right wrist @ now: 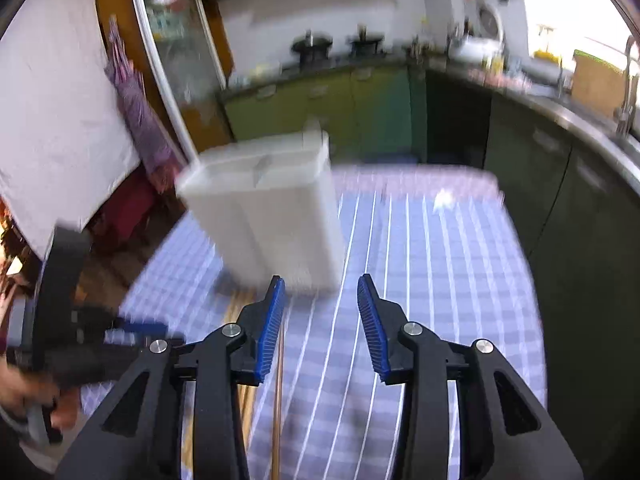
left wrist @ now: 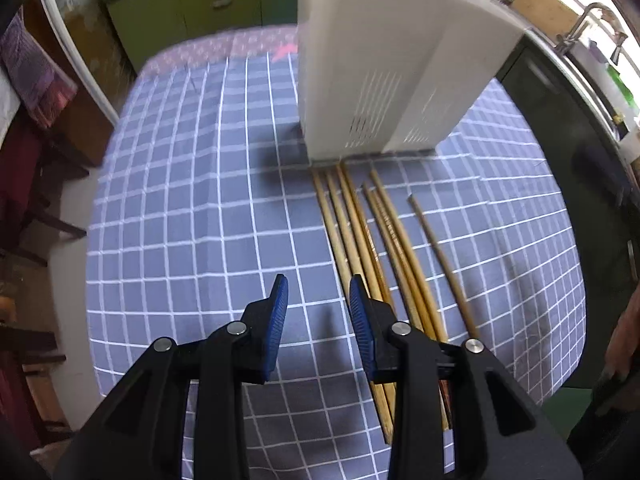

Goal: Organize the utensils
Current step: 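Lower the spoon into the white holder and open the right tool, then grasp a wooden chopstick with the left tool while the right tool grasps another chopstick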

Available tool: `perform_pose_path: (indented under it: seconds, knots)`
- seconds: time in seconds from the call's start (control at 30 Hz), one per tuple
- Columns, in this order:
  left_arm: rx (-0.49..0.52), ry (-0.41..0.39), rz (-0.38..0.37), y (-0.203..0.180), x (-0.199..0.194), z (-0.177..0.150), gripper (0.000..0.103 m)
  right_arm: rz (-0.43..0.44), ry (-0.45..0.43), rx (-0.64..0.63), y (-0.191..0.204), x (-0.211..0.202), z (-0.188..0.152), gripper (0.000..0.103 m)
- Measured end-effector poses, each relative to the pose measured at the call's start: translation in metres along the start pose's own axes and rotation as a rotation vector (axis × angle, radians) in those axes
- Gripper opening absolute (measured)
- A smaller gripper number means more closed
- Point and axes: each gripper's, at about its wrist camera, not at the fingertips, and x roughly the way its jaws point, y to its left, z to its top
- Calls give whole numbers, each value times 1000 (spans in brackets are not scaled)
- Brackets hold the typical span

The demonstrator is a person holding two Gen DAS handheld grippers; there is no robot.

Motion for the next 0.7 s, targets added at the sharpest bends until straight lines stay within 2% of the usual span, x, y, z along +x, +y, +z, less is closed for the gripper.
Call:
perform_pose_path:
  seconds: [0.1, 0.23, 0.63, 0.7]
  knots:
    - [-26, 37, -3, 2, 14, 4, 31, -7, 59, 1, -6, 15, -18, 38]
    - [-42, 51, -8, 0, 23, 9, 31, -11, 91, 21, -13, 26, -29, 38]
    - [-54, 95, 44, -10, 47, 24, 30, -10, 118, 30, -20, 30, -37, 43]
    - [-47, 95, 58, -13, 49, 23, 25, -11, 121, 33, -20, 31, -37, 43]
